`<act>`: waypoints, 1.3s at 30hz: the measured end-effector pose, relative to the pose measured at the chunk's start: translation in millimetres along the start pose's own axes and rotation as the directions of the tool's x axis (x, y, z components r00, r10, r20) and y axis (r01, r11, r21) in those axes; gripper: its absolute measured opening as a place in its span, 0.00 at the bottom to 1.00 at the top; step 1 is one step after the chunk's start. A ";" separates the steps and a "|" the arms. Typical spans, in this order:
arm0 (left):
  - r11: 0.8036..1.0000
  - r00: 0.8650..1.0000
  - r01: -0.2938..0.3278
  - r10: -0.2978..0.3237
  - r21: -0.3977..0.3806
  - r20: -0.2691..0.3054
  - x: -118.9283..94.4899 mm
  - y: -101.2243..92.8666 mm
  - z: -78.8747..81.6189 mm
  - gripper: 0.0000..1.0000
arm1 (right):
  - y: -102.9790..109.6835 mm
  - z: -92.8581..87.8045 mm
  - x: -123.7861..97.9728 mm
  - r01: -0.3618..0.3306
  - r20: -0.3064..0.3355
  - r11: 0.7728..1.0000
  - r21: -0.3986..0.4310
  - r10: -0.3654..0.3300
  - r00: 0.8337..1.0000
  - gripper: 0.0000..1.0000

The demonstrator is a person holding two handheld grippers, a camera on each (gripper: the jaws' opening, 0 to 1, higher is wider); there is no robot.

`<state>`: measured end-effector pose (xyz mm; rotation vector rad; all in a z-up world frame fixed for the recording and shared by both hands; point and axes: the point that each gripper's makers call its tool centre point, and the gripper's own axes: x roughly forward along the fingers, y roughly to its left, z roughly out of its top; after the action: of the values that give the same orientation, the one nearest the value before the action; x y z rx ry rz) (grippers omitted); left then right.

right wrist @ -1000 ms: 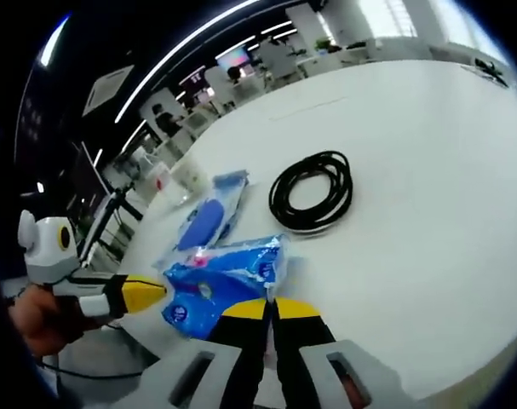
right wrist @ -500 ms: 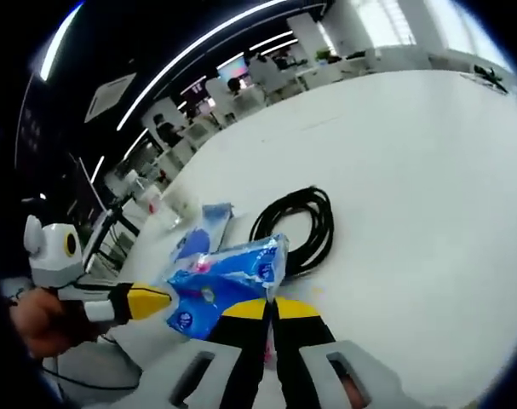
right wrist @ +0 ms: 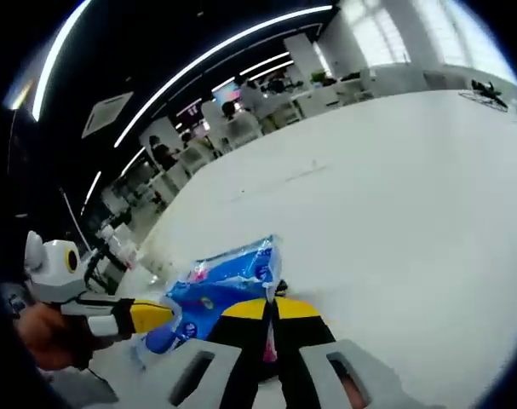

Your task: Arrange the tabletop items into an orderly group along one side of the table until the central work area is clear of visible clutter.

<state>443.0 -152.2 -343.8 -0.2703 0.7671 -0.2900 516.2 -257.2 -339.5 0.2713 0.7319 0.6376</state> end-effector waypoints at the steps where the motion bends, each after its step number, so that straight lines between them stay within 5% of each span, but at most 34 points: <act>1: 1.000 1.000 -0.001 0.001 0.004 0.003 4.1 2.8 6.1 0.00 | -1.5 4.4 3.3 0.000 0.004 1.000 -0.003 0.000 1.000 0.00; 7: 0.991 0.997 -0.003 0.013 -0.132 0.078 30.7 29.2 44.4 0.00 | -10.1 29.4 27.1 -0.002 0.024 1.000 -0.008 0.002 1.000 0.00; 19: 0.990 0.997 -0.026 0.036 -0.140 0.074 58.5 48.2 64.0 0.00 | -18.3 49.3 59.5 -0.009 0.020 1.000 0.002 0.009 1.000 0.00; 39: 0.990 0.999 -0.046 0.044 -0.130 -0.022 96.7 53.1 34.0 0.00 | -47.3 27.6 81.2 0.022 -0.048 0.999 0.047 -0.020 0.999 0.00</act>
<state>541.7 -132.5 -400.3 -0.3735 0.8110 -0.2000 602.4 -243.6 -383.9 0.2923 0.7958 0.6089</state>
